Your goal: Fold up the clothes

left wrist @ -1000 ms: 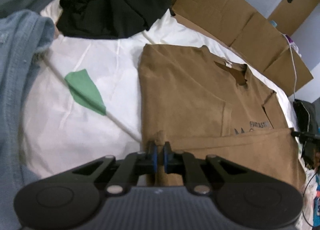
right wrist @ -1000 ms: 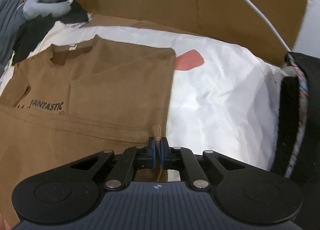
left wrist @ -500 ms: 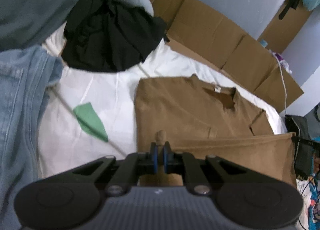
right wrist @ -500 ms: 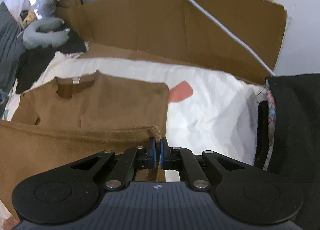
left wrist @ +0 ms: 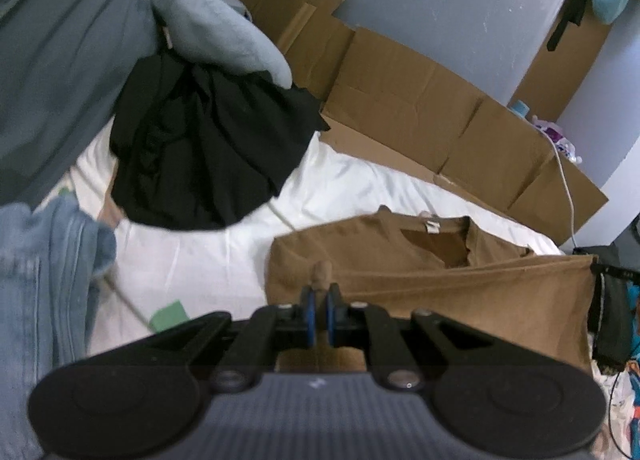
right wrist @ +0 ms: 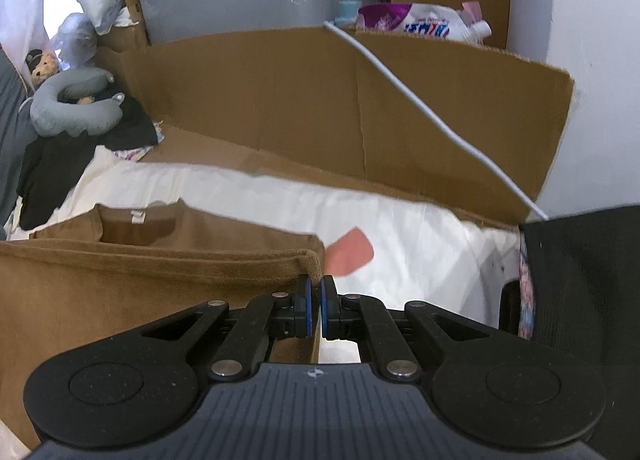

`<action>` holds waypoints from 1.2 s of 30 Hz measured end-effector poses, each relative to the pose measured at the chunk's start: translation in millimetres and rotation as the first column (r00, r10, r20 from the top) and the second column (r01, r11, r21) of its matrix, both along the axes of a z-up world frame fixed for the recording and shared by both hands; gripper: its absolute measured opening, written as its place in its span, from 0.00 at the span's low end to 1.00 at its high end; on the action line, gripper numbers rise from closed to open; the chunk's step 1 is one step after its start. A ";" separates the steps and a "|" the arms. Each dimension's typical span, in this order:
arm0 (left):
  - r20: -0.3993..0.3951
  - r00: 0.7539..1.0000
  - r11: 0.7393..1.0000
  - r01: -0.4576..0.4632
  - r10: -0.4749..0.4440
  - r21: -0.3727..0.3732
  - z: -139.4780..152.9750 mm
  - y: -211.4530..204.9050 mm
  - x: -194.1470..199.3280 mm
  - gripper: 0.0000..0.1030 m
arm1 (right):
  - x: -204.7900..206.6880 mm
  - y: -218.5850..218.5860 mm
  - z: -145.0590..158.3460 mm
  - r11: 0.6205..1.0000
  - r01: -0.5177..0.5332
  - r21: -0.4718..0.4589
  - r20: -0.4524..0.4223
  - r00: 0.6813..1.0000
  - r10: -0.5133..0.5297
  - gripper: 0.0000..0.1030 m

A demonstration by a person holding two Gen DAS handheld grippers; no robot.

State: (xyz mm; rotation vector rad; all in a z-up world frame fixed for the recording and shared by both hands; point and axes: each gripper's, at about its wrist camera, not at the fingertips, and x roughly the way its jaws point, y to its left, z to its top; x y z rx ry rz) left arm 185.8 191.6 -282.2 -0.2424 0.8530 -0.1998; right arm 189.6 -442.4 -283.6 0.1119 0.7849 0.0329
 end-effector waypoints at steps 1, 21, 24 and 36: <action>0.001 1.000 1.000 0.000 0.000 0.003 0.7 0.3 3.9 0.06 | 4.0 0.1 1.1 1.000 0.002 -0.002 0.000 1.000 -0.002 0.03; -0.053 0.999 0.996 0.010 -0.006 0.086 -15.5 -5.9 90.0 0.06 | 86.7 1.9 -14.1 0.998 0.058 -0.018 -0.064 0.996 -0.059 0.03; -0.082 0.997 0.995 0.005 0.004 0.104 -25.8 -5.4 105.0 0.06 | 103.6 6.2 -23.6 0.998 0.060 -0.028 -0.090 0.994 -0.062 0.03; -0.068 0.997 0.988 0.036 -0.026 0.150 -19.2 -11.4 123.8 0.05 | 134.8 13.9 -34.4 0.996 0.066 -0.057 -0.110 0.991 -0.072 0.03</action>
